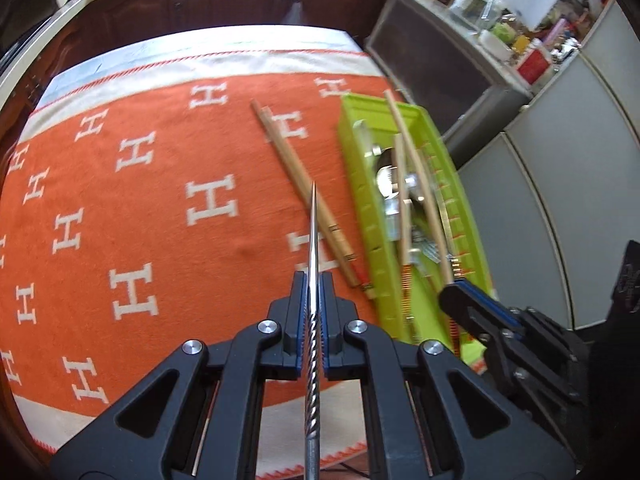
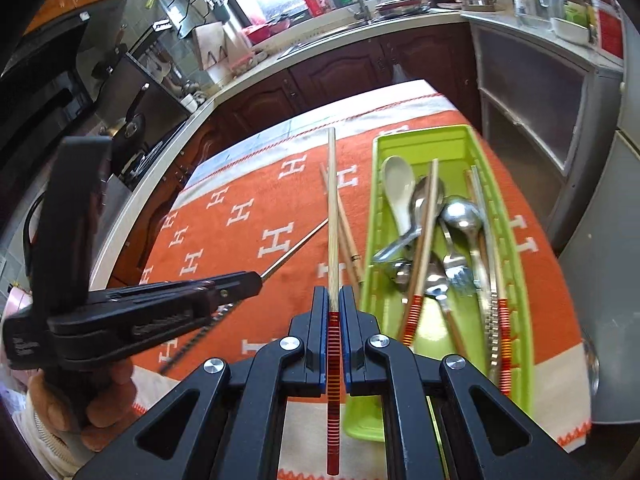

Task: Organize utensils
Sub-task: 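Lower the red-banded chopstick into the tray with the right tool while the left carries the steel one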

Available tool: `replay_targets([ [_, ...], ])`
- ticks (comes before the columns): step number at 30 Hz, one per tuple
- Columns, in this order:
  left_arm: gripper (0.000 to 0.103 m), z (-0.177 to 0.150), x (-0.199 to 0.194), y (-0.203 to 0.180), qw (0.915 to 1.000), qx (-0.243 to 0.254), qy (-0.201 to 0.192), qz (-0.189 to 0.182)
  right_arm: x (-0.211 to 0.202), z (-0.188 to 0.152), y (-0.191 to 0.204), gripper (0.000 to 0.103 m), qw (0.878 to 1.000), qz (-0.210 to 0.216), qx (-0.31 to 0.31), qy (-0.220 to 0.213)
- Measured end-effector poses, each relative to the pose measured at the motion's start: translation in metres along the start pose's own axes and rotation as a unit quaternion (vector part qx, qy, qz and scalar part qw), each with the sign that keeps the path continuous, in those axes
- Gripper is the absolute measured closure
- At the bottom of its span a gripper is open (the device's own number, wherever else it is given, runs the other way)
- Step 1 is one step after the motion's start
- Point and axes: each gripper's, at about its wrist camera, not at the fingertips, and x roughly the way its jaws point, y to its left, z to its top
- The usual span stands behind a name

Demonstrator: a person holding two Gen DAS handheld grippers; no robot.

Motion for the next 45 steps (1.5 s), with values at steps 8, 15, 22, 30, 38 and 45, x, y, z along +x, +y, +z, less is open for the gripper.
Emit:
replay_targets([
  [8,0.100,0.017,-0.017,-0.053,0.9986,0.034,-0.038,0.011,-0.019,0.007,-0.052,0.098,0.999,-0.036,0.032,-0.016],
  [15,0.100,0.031,-0.038,-0.058,0.9966,0.014,-0.080,0.013,0.002,0.016,-0.077,0.098,0.998,-0.057,0.040,-0.005],
  [22,0.101,0.037,-0.055,-0.071,0.9924,0.027,-0.117,0.025,0.040,0.028,-0.084,0.097,0.996,-0.085,0.024,0.033],
  [30,0.101,0.056,-0.087,-0.085,0.9838,0.032,-0.174,0.027,0.029,0.024,-0.076,0.097,0.997,-0.073,0.028,0.009],
  [38,0.101,0.079,-0.099,-0.105,0.9757,0.045,-0.211,0.039,0.015,0.023,-0.076,0.090,0.997,-0.064,0.030,0.001],
  [45,0.101,0.095,-0.076,-0.112,0.9856,0.048,-0.162,0.009,-0.001,0.020,-0.059,0.067,0.998,-0.059,-0.012,-0.022],
])
